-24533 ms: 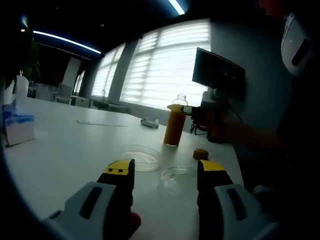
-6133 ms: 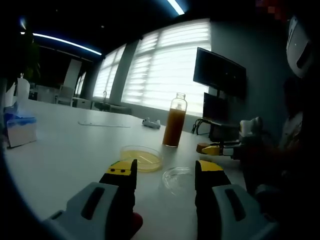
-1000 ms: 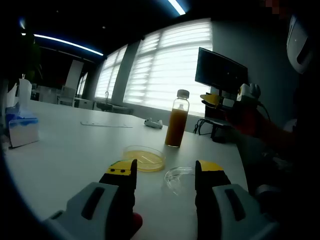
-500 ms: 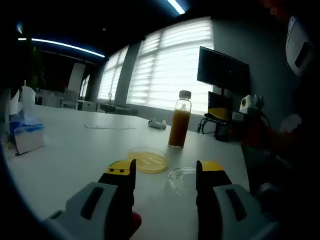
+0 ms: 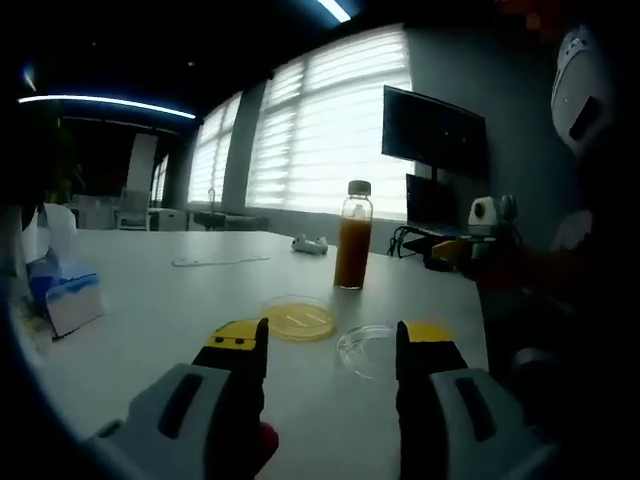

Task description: Open the Petri dish lid, place the lid on the table, pour the liquid culture medium into the Petri dish, pick up the Petri dish lid from the table, and close the Petri dish

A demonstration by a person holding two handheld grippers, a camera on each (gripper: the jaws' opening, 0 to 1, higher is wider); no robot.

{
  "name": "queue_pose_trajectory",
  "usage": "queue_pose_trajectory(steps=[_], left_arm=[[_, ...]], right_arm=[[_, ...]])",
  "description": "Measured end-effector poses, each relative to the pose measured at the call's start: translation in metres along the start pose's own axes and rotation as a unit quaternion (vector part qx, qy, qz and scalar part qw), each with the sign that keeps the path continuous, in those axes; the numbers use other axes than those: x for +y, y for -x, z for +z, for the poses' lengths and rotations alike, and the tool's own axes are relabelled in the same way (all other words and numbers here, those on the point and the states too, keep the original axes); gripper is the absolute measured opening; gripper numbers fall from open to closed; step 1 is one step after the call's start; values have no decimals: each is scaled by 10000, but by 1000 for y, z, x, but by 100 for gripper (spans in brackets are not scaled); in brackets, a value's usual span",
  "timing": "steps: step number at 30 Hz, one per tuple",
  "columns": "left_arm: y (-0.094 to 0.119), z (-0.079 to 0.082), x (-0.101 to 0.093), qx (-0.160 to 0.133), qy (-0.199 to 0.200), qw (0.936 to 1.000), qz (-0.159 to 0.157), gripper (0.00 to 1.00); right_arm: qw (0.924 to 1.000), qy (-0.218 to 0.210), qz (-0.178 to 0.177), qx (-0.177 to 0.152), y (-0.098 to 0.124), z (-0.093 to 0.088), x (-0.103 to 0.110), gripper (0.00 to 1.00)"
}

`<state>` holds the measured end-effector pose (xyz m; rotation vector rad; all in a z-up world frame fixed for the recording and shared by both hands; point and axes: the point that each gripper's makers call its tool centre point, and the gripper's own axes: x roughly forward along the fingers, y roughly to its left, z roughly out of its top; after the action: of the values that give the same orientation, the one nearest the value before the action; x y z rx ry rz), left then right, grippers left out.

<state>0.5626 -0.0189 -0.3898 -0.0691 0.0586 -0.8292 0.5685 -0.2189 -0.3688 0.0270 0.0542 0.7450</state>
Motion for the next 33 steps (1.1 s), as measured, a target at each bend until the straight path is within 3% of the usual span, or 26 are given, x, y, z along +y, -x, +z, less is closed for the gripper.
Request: queue_pose_trajectory(steps=[2, 9, 12, 23, 33], left_arm=[[2, 3, -3, -49, 40, 10000, -58, 48], [3, 5, -12, 50, -128, 9996, -249, 48], [5, 2, -14, 100, 4, 9991, -410, 48], [3, -8, -20, 309, -155, 9978, -571, 49], [-9, -22, -22, 416, -69, 9983, -413, 52]], right_arm=[[9998, -1, 167, 119, -1, -7, 8, 58], [9974, 302, 530, 373, -1, -16, 21, 58], [9951, 373, 795, 449, 0, -18, 28, 58], [9816, 737, 1541, 848, -10, -32, 43, 62], [9779, 747, 1740, 888, -24, -44, 56, 67]])
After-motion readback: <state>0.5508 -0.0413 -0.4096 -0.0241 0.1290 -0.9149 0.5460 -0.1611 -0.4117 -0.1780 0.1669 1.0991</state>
